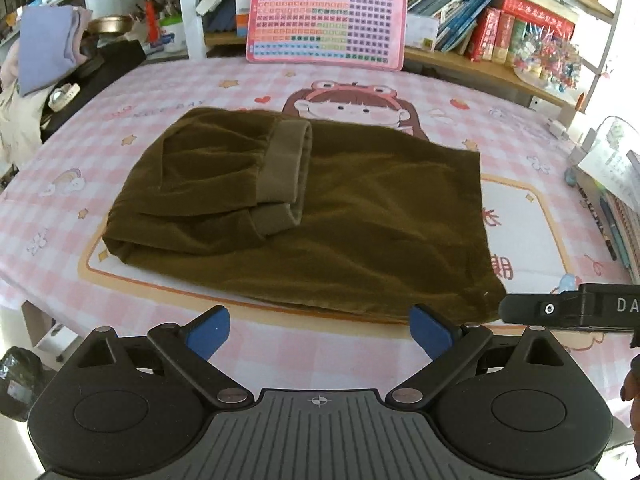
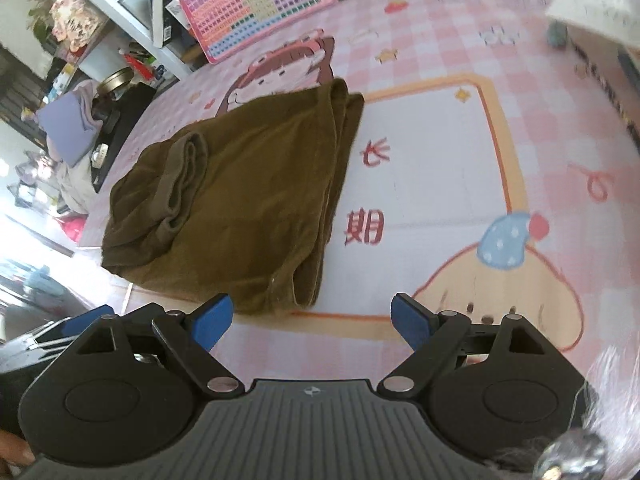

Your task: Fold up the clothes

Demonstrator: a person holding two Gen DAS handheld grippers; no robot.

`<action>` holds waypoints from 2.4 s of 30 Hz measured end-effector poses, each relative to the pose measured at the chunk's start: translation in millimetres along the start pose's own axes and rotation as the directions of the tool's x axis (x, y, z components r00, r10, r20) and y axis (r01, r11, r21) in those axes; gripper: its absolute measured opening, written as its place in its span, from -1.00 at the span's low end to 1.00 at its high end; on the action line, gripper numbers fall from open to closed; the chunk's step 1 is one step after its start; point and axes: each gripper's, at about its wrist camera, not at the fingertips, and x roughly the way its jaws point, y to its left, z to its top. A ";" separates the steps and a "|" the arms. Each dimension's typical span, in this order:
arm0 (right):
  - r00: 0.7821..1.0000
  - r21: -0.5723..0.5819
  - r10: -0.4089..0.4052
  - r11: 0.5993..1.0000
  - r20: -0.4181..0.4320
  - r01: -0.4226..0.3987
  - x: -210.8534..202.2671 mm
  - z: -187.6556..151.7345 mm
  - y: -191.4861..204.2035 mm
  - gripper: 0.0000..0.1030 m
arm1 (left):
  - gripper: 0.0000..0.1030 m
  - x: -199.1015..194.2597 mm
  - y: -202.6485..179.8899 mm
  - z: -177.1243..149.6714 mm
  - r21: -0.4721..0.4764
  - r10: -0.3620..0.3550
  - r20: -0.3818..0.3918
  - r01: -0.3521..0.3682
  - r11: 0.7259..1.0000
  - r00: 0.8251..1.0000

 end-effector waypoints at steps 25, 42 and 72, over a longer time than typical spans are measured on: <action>0.971 0.394 0.223 0.903 -0.082 -0.174 33.9 26.2 -30.3 -0.68 | 0.89 13.7 -45.0 -14.5 0.321 -0.169 0.020 0.154 0.935 0.985; 0.969 0.325 0.245 0.920 -0.037 -0.220 18.4 42.4 -16.3 -0.34 | -0.66 55.9 -122.9 -12.7 0.713 -0.061 0.082 -0.016 0.701 0.995; 0.958 0.476 0.283 0.836 0.054 -0.273 50.3 121.5 -64.6 -0.76 | -0.85 -0.9 -73.3 15.0 0.422 -0.265 0.057 0.217 0.880 0.963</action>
